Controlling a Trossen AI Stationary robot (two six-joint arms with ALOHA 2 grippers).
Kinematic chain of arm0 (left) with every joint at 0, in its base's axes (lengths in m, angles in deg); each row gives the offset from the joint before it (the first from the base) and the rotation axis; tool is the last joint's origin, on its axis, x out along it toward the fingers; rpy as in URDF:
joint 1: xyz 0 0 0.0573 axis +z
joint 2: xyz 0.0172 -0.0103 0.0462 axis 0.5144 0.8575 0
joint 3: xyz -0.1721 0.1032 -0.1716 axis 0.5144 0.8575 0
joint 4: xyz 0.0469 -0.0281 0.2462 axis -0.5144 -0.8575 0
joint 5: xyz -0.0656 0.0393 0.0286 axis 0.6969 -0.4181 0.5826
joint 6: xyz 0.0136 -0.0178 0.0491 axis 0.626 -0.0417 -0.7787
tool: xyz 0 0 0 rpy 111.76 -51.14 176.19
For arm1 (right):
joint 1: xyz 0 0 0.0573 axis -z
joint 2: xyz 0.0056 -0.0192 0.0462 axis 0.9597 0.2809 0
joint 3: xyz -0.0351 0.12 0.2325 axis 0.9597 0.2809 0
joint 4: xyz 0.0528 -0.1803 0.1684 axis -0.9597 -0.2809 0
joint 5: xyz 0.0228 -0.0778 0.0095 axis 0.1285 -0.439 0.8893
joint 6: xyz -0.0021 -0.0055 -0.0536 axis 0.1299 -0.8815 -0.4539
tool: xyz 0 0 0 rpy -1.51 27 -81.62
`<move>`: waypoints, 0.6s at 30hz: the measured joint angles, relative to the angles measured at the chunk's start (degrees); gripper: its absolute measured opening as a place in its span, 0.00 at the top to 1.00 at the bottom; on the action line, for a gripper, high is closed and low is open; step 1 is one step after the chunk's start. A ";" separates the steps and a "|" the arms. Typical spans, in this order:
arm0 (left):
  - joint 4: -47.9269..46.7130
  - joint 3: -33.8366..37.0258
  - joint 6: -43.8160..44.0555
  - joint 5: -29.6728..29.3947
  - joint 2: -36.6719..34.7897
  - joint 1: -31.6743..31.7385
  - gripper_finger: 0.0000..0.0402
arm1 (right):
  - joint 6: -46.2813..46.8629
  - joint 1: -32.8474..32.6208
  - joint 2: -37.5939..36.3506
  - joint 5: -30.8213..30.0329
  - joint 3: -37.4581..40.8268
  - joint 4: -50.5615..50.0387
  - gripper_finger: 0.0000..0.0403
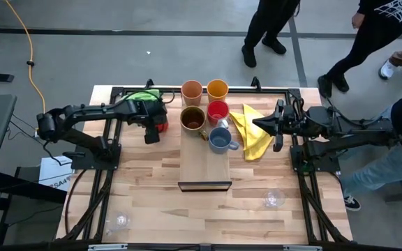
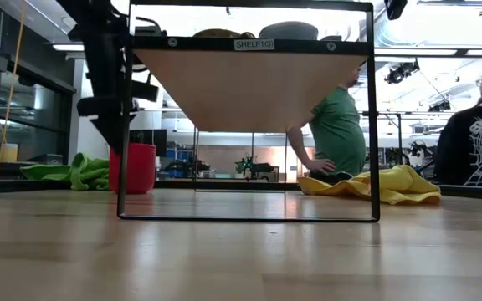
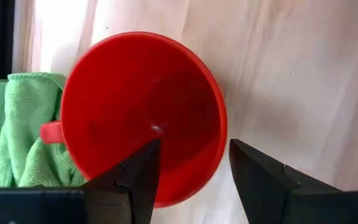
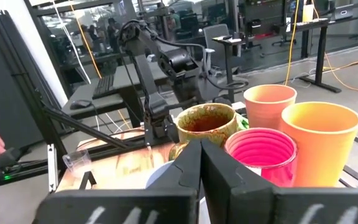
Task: Stack small to large cups/mugs on shelf
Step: Put the red cup on the shelf
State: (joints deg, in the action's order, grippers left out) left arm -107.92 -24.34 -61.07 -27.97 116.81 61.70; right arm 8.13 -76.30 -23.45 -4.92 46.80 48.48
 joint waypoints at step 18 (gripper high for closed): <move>6.39 3.48 1.37 -1.64 3.56 -0.02 0.56 | 0.21 0.00 -0.01 -0.02 0.00 0.25 1.00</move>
State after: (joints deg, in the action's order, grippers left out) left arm -101.53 -20.85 -59.70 -29.61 120.37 61.68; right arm 8.34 -76.30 -23.46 -4.94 46.80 48.72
